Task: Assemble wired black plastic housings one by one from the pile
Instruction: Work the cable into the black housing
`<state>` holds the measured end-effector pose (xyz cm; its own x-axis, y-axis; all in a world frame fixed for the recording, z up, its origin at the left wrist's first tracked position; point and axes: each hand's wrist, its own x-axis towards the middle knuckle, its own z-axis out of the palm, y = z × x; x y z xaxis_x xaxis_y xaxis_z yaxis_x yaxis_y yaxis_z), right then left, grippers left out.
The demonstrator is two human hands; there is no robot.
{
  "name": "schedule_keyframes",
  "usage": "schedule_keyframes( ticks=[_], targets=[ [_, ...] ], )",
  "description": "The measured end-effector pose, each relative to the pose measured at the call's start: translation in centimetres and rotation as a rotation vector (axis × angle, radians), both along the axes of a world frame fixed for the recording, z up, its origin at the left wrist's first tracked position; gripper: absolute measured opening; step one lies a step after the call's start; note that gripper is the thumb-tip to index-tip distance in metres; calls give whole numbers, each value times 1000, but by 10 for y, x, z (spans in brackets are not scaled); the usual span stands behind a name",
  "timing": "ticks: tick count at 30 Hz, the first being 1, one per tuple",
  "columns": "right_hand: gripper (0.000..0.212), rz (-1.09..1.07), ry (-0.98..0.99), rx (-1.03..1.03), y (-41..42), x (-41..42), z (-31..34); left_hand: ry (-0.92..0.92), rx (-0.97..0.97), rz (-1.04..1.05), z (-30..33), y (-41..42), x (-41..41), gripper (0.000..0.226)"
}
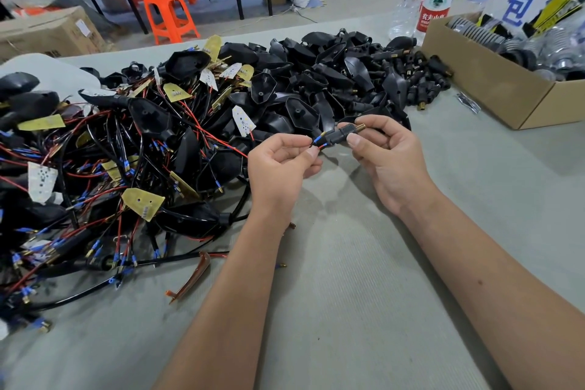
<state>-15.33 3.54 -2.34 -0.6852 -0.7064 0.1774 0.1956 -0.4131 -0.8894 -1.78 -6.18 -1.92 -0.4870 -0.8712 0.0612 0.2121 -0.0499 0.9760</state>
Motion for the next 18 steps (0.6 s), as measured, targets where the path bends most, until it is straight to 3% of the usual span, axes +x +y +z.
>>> schedule_keyframes(
  ticks=[13, 18],
  targets=[
    [22, 20, -28, 84, 0, -2, -2, 81, 35, 7, 0, 0, 0, 17],
    [26, 86, 135, 142, 0, 0, 0, 101, 44, -27, 0, 2, 1, 17]
  ],
)
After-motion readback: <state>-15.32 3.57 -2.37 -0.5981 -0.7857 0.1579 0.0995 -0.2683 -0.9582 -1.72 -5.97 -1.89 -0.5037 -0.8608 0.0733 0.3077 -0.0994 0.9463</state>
